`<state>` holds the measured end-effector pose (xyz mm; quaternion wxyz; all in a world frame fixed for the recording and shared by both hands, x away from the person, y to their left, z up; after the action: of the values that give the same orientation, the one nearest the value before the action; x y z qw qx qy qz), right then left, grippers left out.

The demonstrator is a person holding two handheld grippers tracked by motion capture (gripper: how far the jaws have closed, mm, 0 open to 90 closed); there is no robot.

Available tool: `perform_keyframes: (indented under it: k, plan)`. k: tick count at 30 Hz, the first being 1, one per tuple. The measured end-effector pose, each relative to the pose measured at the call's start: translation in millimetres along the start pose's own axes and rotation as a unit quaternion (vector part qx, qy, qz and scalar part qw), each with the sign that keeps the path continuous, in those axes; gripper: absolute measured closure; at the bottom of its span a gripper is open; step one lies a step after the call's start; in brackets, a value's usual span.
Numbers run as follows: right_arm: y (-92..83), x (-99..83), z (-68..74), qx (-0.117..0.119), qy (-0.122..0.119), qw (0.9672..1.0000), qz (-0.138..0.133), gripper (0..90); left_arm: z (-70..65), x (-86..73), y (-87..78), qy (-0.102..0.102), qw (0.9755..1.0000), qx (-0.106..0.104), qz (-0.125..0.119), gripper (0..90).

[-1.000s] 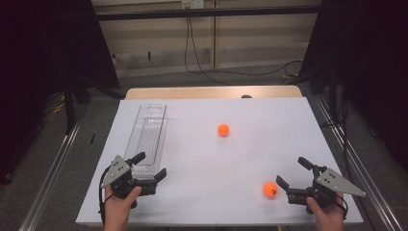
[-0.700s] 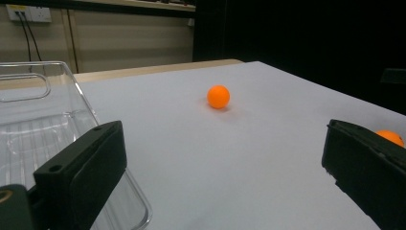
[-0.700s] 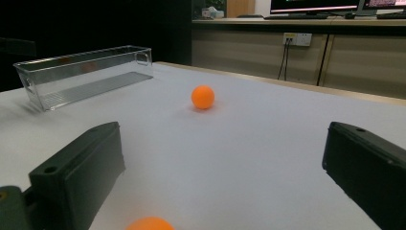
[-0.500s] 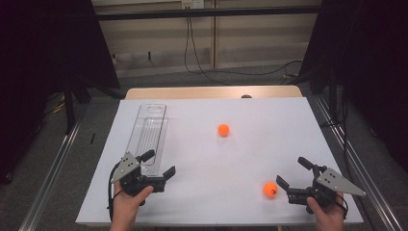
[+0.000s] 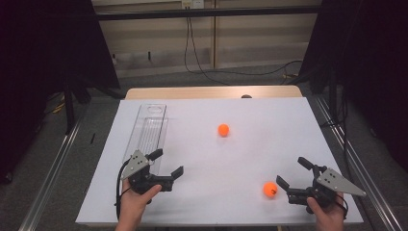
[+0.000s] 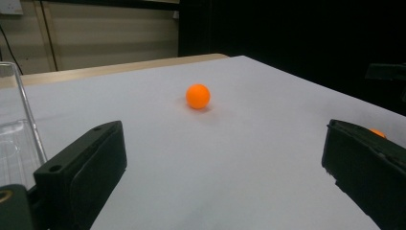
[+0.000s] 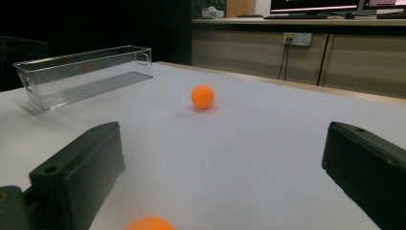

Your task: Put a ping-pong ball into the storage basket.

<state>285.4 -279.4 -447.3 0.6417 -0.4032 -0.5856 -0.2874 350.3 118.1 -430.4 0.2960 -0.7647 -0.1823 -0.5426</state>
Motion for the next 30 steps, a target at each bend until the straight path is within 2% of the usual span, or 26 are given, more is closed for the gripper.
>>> perform_keyframes:
  k: [6,19,30]
  plan:
    - [0.0,0.0,0.2,0.001,0.000,1.0000,0.000,0.2,-4.5,0.3,6.9,0.000,1.0000,-0.004,0.004,1.7]
    - [0.2,0.0,0.4,0.002,0.000,1.0000,0.000,0.3,-14.4,-2.2,20.9,0.012,0.9995,-0.018,0.023,1.7]
    - [0.5,-0.1,0.1,0.003,0.000,1.0000,0.001,0.3,-21.7,-2.0,30.5,0.010,0.9991,-0.030,0.028,1.7]
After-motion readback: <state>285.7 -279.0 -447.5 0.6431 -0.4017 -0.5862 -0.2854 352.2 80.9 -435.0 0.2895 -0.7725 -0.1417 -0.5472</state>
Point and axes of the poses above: each handheld gripper's, and its own axes: y roughly forward along the jaws, x roughly out of its top, z roughly to its left, the point moved 6 cm from there along y, roughly forward along the jaws, and after that the axes turned 4 degrees about -y, right-handed, at the moved point
